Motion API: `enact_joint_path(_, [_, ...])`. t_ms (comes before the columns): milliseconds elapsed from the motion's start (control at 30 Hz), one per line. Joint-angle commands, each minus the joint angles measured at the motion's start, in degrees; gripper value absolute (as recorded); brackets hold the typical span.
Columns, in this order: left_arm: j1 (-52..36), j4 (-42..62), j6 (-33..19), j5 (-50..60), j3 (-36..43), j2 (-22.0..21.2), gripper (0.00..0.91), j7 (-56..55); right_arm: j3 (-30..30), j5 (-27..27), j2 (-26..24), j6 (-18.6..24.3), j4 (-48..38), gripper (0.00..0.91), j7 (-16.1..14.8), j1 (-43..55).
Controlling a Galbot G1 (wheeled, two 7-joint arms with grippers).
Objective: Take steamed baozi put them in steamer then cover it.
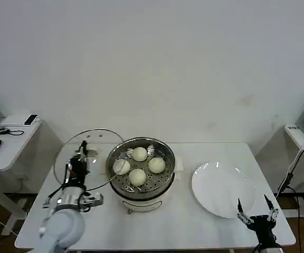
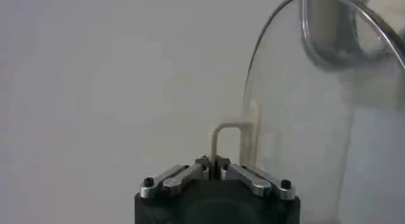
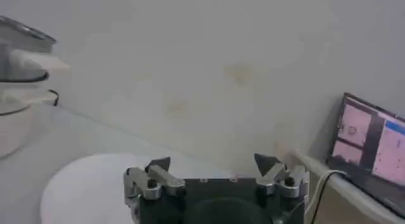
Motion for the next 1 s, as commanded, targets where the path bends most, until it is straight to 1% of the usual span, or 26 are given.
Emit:
enact_joint_path(33, [-7.33, 3.20, 2.72, 7.76, 10.72, -9.97, 0.000, 2.97, -2.68, -2.42, 0.73, 0.31, -1.86, 0.907, 0.28, 0.82])
enact_joint_path(133, [-8.04, 4.96, 2.57, 11.51, 12.39, -13.97, 0.000, 4.11, -2.85, -2.59, 0.49, 0.55, -2.71, 0.907, 0.40, 0.86])
enact_joint_path(333, [-9.91, 8.21, 2.68, 14.77, 15.37, -17.36, 0.000, 5.17, -3.46, -3.29, 0.32, 0.77, -3.91, 0.907, 0.29, 1.73])
enact_joint_path(533, [-12.24, 12.08, 2.67, 16.62, 16.56, -18.00, 0.000, 5.74, -4.61, -3.70, 0.31, 0.92, -4.88, 0.907, 0.34, 1.99])
enact_joint_path(1000, [-11.48, 12.65, 2.53, 19.02, 17.80, -17.37, 0.000, 7.88, -4.92, -4.73, 0.61, 1.19, -5.46, 0.907, 0.52, 2.04])
